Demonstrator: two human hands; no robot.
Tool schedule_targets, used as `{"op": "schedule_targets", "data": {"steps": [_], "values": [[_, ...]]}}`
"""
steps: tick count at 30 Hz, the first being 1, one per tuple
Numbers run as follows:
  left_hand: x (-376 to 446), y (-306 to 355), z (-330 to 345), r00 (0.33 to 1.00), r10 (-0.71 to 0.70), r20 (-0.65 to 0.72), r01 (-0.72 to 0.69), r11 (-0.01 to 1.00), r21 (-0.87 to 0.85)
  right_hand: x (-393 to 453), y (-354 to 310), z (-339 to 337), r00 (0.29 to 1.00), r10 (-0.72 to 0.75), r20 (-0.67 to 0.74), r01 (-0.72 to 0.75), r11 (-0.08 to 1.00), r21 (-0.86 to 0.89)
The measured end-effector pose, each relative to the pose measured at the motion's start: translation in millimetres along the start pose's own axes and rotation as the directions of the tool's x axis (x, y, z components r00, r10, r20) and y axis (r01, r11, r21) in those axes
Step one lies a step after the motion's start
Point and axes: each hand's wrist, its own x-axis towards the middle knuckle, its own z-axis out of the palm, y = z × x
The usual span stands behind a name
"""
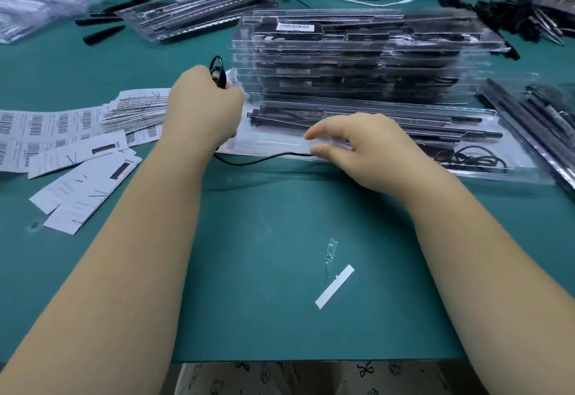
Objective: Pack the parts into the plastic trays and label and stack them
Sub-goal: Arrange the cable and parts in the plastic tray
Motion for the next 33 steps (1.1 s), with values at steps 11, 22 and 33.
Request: {"op": "schedule_targets", "data": {"steps": [11, 22, 33], "values": [[0.6, 3.8, -10.8, 0.945, -0.291, 0.146, 0.325, 0.804, -0.498, -2.4, -14.4, 9.4, 0.991, -0.106, -0.076, 0.079, 0.951, -0.299], [1.0, 1.0, -30.4, 0.893, -0.27, 0.36, 0.43, 0.75, -0.503, -7.0, -16.9, 13.4, 0.985, -0.06, -0.16, 0.026, 0.979, -0.203], [-17.5, 3.8, -13.5, 0.89, -0.257, 0.377, 0.38, 0.874, -0.302, -7.6, -12.5, 4.6, 0.964, 0.158, -0.214, -0.144, 0.986, 0.079]]}}
